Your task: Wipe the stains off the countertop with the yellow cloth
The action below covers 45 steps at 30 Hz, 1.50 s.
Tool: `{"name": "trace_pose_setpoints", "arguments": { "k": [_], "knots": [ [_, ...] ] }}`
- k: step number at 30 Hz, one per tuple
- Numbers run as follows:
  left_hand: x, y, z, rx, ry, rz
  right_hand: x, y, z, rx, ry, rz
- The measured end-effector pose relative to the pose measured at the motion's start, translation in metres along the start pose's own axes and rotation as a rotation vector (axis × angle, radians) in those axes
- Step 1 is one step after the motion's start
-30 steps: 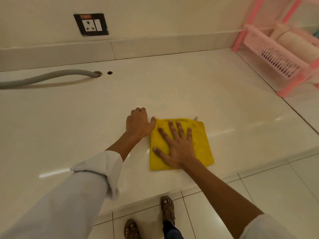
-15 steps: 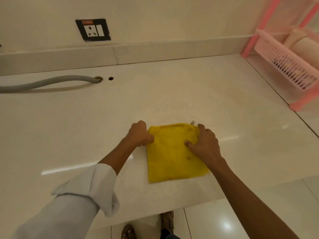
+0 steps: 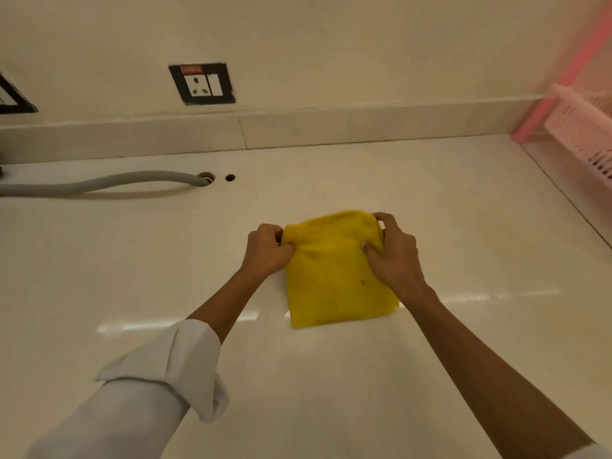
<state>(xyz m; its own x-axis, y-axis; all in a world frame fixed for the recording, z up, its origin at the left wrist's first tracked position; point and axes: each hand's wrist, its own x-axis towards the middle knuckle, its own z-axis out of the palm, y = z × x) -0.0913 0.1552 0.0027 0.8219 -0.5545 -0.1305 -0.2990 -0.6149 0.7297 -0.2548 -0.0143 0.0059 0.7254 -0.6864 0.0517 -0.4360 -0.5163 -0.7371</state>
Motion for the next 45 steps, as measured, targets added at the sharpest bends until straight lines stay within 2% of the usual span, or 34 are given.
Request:
{"name": "trace_pose_setpoints", "arguments": {
  "k": [4,7,11,20,25,27,29,31,33,40,45],
  "knots": [
    [0.047,0.015,-0.011,-0.141,0.184,0.046,0.058,-0.013,0.005,0.008,0.087,-0.073],
    [0.087,0.026,-0.021,-0.166,0.260,0.145,0.106,-0.019,0.010,0.017,0.120,-0.096],
    [0.142,0.034,-0.028,-0.145,0.283,0.226,0.166,-0.019,0.019,-0.016,0.119,-0.097],
    [0.233,0.031,-0.020,-0.119,0.246,0.168,0.260,-0.007,0.046,-0.036,0.065,-0.034],
    [0.238,0.018,-0.006,0.130,0.309,0.260,0.269,-0.005,0.059,-0.371,0.064,-0.075],
    [0.234,0.014,0.001,0.248,0.252,0.324,0.266,-0.005,0.063,-0.443,0.045,-0.182],
    [0.232,0.009,0.009,0.435,0.127,0.349,0.262,-0.005,0.068,-0.516,-0.037,-0.261],
    [0.231,0.002,0.016,0.589,-0.007,0.344,0.256,-0.002,0.071,-0.586,-0.107,-0.285],
    [0.231,-0.004,0.022,0.635,-0.089,0.314,0.250,0.000,0.072,-0.604,-0.128,-0.275],
    [0.235,-0.006,0.023,0.704,-0.178,0.320,0.238,-0.001,0.074,-0.697,-0.148,-0.220],
    [0.207,0.001,0.011,0.671,-0.155,0.277,0.226,-0.016,0.059,-0.688,-0.199,-0.189]
  ]
}}
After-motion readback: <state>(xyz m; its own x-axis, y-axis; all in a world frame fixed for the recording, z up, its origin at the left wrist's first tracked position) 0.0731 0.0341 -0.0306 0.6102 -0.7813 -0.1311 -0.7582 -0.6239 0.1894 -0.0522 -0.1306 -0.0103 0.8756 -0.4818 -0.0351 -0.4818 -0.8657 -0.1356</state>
